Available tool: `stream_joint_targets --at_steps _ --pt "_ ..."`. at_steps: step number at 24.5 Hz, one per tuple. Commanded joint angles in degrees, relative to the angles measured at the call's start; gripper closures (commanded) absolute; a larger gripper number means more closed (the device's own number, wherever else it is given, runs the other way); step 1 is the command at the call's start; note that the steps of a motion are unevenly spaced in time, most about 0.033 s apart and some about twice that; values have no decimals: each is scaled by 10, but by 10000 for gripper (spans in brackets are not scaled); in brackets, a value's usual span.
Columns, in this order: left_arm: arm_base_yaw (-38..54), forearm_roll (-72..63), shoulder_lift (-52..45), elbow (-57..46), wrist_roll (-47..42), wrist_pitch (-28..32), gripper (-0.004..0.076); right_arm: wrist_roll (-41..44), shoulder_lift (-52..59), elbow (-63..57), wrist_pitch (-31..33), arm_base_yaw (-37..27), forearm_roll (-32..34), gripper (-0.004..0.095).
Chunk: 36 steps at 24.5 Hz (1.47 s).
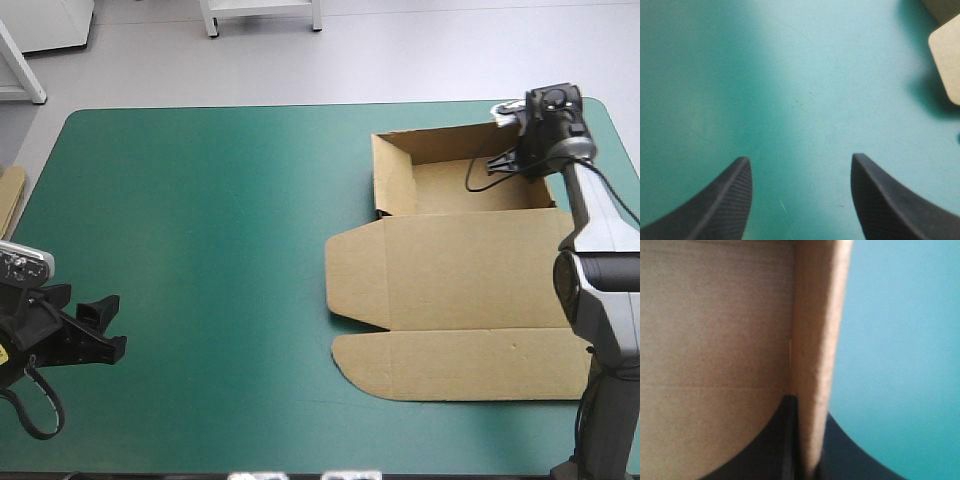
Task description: Fold the box
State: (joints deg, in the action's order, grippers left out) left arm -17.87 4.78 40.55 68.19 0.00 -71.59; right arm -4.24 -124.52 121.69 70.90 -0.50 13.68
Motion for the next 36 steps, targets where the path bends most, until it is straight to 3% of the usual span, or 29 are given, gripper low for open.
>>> stream_joint_targets --at_steps 1,10,15,19,21,22,23,24,26,27,32,34,36 --pt "-2 15 2 13 -6 -3 304 -27 38 12 5 -68 83 927" --pt "-2 23 2 13 -6 0 304 -61 38 12 4 -197 80 925" --pt "-2 23 2 13 -6 1 304 -95 38 -8 5 -245 6 927" --pt "-2 24 2 13 -6 1 304 -98 38 -22 5 -257 0 893" --pt "-2 34 2 13 -6 1 304 -100 38 -22 -2 -261 -21 810" --pt "-2 47 2 13 -6 0 304 -101 39 -21 -3 -261 -29 680" --pt "-2 48 2 13 -6 -1 304 -101 39 -21 -3 -261 -30 619" --pt "-2 48 2 13 -6 -3 304 -97 43 -21 -6 -261 -36 466" --pt "-2 48 2 13 -6 -3 304 -90 52 -21 -13 -261 -38 296" --pt "-2 48 2 13 -6 -2 304 -89 57 -20 -16 -261 -38 276" --pt "-2 69 2 13 -6 4 304 -80 140 1 -11 -261 -117 325" --pt "-2 105 0 13 -6 15 304 -83 186 -3 5 -258 -210 388" --pt "-2 139 -9 13 -6 26 304 -115 253 -31 5 -236 -280 512"
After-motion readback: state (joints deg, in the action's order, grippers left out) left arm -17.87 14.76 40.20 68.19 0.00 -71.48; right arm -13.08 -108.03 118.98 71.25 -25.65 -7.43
